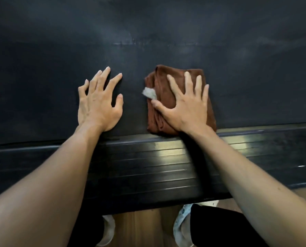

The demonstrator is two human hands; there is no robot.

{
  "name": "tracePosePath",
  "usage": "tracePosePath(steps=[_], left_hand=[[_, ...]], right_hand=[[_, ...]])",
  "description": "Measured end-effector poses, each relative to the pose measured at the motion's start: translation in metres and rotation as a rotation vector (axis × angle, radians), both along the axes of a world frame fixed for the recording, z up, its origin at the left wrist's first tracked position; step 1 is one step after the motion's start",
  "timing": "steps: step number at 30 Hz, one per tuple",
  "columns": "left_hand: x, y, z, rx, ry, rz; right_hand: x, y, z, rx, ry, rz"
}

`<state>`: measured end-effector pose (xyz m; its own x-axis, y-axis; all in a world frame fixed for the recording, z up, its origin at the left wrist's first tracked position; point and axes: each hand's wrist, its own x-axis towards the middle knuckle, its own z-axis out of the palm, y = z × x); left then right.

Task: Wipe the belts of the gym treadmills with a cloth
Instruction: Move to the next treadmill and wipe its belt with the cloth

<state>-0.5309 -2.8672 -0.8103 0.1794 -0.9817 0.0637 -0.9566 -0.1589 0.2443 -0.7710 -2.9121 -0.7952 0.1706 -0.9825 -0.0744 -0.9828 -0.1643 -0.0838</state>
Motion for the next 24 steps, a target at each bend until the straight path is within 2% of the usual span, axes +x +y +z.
tracePosePath(steps=[3,5,8,13,15,17,20,22,24], left_hand=[[0.0,-0.001,0.0,-0.002,0.002,-0.005],[0.001,-0.001,0.0,-0.004,0.005,-0.007],[0.002,-0.001,-0.001,0.003,-0.005,-0.009],[0.0,-0.001,-0.001,-0.011,0.004,0.001],[0.0,0.0,0.0,-0.012,-0.001,-0.001],[0.0,0.0,0.0,-0.005,-0.003,-0.003],[0.001,-0.001,-0.001,0.0,-0.008,-0.004],[0.002,0.0,-0.001,-0.001,-0.009,-0.008],[0.002,0.0,-0.001,0.0,-0.018,-0.011]], right_hand=[[-0.002,-0.045,0.006,0.058,0.0,-0.169],[0.015,-0.076,0.008,0.077,-0.002,-0.192],[0.043,-0.084,0.006,0.084,0.007,-0.089],[0.011,-0.005,-0.002,-0.04,-0.034,0.193],[-0.018,-0.003,-0.002,-0.043,-0.041,0.153],[-0.033,-0.026,0.0,-0.005,-0.011,0.025],[-0.015,-0.074,0.006,0.068,-0.01,-0.142],[0.013,-0.094,0.006,0.101,0.006,-0.096],[0.036,-0.093,0.005,0.108,0.005,0.044]])
